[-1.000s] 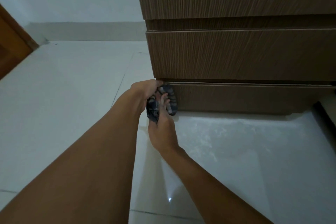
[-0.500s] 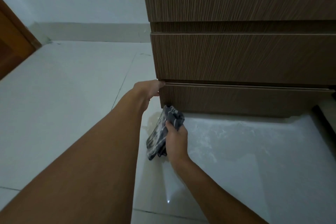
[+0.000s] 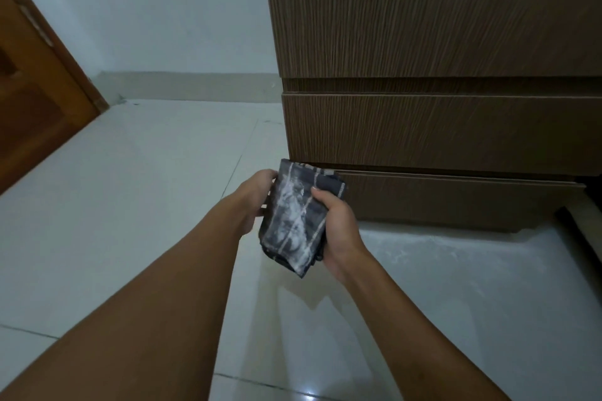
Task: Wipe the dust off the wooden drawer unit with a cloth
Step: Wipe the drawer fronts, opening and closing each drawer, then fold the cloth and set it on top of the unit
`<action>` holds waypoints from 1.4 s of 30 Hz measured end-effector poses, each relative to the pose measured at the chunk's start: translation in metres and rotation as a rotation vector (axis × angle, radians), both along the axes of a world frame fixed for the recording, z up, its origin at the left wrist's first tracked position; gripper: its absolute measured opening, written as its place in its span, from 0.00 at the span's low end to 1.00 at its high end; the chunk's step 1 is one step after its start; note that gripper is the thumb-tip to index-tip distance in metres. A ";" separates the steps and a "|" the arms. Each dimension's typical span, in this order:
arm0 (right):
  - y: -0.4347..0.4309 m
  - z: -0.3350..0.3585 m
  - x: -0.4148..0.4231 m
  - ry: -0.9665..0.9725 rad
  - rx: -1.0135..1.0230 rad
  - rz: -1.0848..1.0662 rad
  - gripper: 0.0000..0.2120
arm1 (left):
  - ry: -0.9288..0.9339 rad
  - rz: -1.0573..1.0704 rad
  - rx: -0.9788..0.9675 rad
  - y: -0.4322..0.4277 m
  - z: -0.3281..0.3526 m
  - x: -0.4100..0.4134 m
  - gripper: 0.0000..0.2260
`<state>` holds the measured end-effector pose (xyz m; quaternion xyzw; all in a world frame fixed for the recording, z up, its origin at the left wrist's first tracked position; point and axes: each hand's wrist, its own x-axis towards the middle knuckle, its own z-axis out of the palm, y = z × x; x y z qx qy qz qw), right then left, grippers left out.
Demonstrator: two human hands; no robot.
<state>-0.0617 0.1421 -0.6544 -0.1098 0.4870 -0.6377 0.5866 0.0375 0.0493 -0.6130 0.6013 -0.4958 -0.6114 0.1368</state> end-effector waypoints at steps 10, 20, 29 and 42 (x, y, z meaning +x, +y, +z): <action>0.040 0.086 -0.042 0.163 -0.093 0.024 0.12 | 0.228 -0.234 -0.126 0.031 0.081 0.009 0.12; 0.064 0.217 -0.065 0.663 -0.302 0.054 0.08 | 0.289 -0.153 -0.476 0.050 0.205 0.015 0.09; 0.070 0.340 -0.082 0.735 -0.503 -0.098 0.24 | 0.328 -0.054 -0.788 0.065 0.319 0.000 0.08; -0.032 0.400 -0.137 0.901 -0.288 -0.266 0.12 | 0.214 -0.123 -0.726 0.000 0.370 -0.047 0.17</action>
